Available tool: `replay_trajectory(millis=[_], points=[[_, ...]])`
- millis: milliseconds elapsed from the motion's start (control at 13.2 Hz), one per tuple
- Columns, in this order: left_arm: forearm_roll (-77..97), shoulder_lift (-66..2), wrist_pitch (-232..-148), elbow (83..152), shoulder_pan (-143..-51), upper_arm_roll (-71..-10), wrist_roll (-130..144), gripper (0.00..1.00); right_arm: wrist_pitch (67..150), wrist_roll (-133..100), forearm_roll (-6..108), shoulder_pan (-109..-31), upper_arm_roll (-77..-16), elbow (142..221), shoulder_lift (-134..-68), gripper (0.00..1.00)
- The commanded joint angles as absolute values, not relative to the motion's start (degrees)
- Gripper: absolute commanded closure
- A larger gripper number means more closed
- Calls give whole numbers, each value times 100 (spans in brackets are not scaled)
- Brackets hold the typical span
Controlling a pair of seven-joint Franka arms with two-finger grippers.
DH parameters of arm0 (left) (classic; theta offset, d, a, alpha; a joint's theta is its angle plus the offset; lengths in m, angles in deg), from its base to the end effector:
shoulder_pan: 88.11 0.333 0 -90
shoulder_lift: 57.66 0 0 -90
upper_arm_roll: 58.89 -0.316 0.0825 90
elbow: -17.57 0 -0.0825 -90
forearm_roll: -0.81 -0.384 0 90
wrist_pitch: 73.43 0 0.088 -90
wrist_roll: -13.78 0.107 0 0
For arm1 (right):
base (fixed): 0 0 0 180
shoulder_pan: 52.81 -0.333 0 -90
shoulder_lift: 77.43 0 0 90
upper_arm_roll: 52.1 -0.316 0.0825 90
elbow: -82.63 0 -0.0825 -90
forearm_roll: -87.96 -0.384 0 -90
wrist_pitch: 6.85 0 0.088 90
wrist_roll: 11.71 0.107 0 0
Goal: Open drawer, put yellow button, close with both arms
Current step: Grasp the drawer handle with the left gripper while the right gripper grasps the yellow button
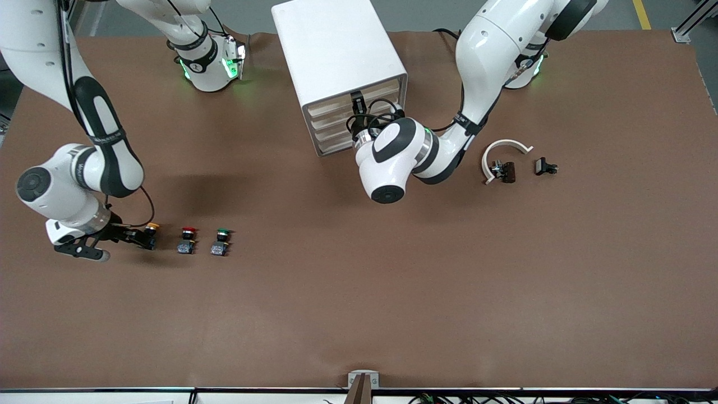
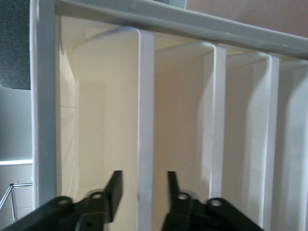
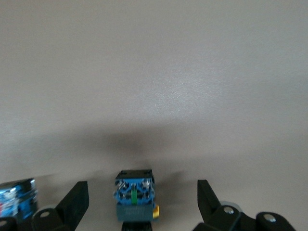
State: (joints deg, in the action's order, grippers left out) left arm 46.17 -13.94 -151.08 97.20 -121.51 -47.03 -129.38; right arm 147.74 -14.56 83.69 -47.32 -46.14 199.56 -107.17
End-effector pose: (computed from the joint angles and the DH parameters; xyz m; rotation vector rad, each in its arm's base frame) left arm 0.4179 -0.5072 0.2753 -1.2520 -1.6949 1.0805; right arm 0.5982 -0.1223 0.1988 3.0875 -0.3065 0.2166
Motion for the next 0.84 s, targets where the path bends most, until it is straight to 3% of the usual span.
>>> replay_trajectory(millis=[0,152,380,684,759], points=[[4748,-1354,-15025,9711,-12195,-4703,-13071,79,15092,-1408,8242,-4719,-4700,20084,-10862,0],[4740,-1275,-15025,9702,-12151,-4729,-13071,95,15039,-1373,7971,-4762,-4709,20093,-10872,0],[4713,-1240,-15025,9667,-12046,-4773,-13071,99,14917,-1391,7908,-4780,-4709,20093,-10872,4],[4731,-1275,-15042,9527,-11695,-4808,-13063,99,14758,-1399,7908,-4763,-4709,20093,-10863,88],[4739,-1257,-15068,9448,-11590,-4808,-13045,99,14714,-1434,7908,-4762,-4709,20093,-10854,100]])
